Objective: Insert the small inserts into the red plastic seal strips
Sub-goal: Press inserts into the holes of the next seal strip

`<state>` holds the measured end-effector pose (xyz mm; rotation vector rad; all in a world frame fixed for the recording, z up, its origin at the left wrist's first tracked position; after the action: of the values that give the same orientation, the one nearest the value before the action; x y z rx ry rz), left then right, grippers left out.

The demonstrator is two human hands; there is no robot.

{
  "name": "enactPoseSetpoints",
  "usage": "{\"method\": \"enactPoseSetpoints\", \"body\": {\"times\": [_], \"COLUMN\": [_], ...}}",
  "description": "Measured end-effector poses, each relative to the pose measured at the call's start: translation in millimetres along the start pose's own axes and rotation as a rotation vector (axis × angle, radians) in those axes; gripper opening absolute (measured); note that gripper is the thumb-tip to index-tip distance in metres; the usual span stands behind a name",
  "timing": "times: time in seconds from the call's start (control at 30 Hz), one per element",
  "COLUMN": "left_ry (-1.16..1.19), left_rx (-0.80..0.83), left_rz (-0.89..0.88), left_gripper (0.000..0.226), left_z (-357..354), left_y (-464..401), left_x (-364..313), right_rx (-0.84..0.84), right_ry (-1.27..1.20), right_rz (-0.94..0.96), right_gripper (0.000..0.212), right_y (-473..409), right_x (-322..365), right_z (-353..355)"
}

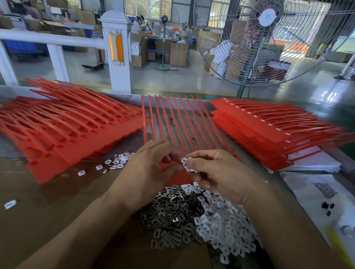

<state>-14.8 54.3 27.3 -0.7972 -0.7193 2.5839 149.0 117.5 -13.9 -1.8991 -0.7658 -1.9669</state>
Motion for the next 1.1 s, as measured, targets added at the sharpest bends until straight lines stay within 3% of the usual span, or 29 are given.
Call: {"method": "enactPoseSetpoints", "body": {"times": [0.4,0.6,0.8,0.97,1.1], "left_ry": [0.02,0.04,0.107,0.048,0.034], "left_rx": [0.003,0.002,0.012,0.0,-0.068], "left_rz": [-0.074,-0.115,-0.094,-0.094,0.042], "left_gripper": [0.012,0.013,0.013,0.011,0.008], "left_z": [-2,-2,-3,1,14], "left_y": [-1,-2,-2,-3,-5], "left_x": [2,1,3,4,24], "right_rx": [0.025,0.073,0.074,-0.011,-0.108], "right_ry": [-0.104,-0.151,-0.176,0.03,0.171], "right_rz": [-0.006,-0.011,-0.014,0.006,0.043], "right_gripper": [0.019,0.006,0.011,0.013,0.019], "right_y": [-4,0,1,6,9], "right_x": [-5,-1,0,4,5], "right_z": [-2,-8,-10,-7,-1]}}
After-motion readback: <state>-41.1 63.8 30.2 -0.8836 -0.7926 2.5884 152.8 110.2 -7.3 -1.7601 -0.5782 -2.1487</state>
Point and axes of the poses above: each hand's wrist, its own y-axis away from the middle knuckle, its own z-axis out of the back of the hand, x = y × z, the point moved 6 cm from there along -y, towards the middle knuckle, and after that the axes turned 9 degrees about -y, right-handed, at the moved point
